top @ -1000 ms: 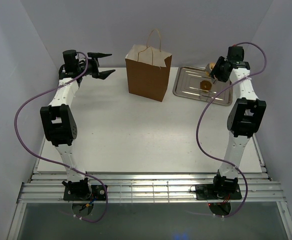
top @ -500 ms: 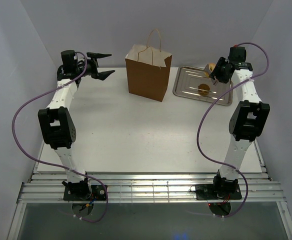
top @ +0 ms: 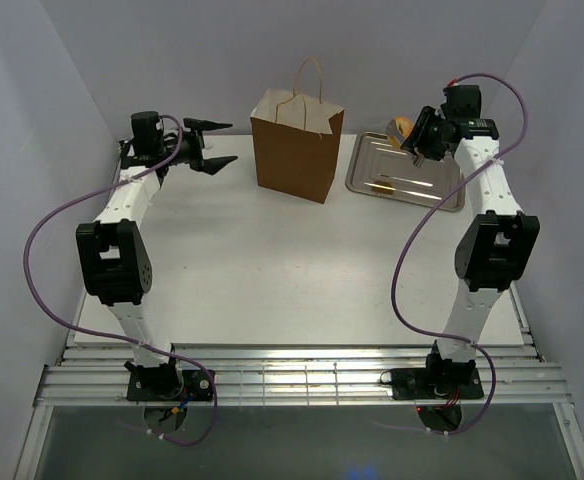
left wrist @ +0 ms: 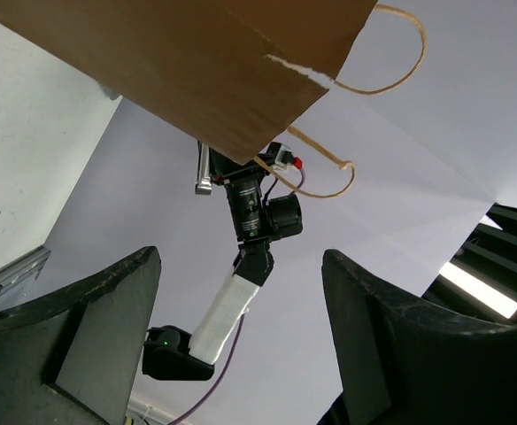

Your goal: Place the fake bread into the paper bag

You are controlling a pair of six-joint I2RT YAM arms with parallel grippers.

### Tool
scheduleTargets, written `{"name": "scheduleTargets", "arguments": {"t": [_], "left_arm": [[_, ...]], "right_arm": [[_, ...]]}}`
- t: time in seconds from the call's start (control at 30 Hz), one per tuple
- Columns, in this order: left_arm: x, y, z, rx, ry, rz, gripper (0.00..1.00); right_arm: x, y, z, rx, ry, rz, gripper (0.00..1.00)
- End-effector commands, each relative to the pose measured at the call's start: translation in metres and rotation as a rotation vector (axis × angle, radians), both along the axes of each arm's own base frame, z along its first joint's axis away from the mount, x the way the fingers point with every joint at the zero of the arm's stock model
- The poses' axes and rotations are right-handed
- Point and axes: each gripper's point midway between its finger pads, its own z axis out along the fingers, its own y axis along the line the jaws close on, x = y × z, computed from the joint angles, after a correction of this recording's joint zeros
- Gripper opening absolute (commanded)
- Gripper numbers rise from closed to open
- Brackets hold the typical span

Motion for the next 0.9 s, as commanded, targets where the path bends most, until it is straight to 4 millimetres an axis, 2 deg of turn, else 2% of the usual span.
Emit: {"name": "scheduleTargets", "arguments": {"t": [0.0,0.03,0.23,0.43,0.63,0.87], "left_arm": [[-0.031,-0.006,0.045,0.002,-0.105,-0.041,0.84],[-0.034,-0.007,0.049,0.002,-0.114,-0.042,0.84],[-0.044,-0.007,0.059,0.000,-0.140,-0.041,0.84],[-0.048,-0.008,0.059,-0.010,-0.135,-0.044,0.84],[-0.047,-0.009,0.062,-0.011,-0.145,-0.048,0.84],[-0.048,-0.010,0.067,-0.014,-0.158,-0.051,0.84]], "right_arm": [[-0.006,0.008,0.073,-0.015,-0.165,0.042,0.29],[-0.009,0.023,0.080,-0.017,-0.178,0.076,0.29],[-0.011,0.041,0.114,0.008,-0.254,0.120,0.29],[-0.018,0.075,0.147,0.061,-0.346,0.177,0.29],[-0.027,0.097,0.185,0.073,-0.463,0.228,0.29],[-0.042,0.139,0.221,0.049,-0.603,0.333,0.29]]}}
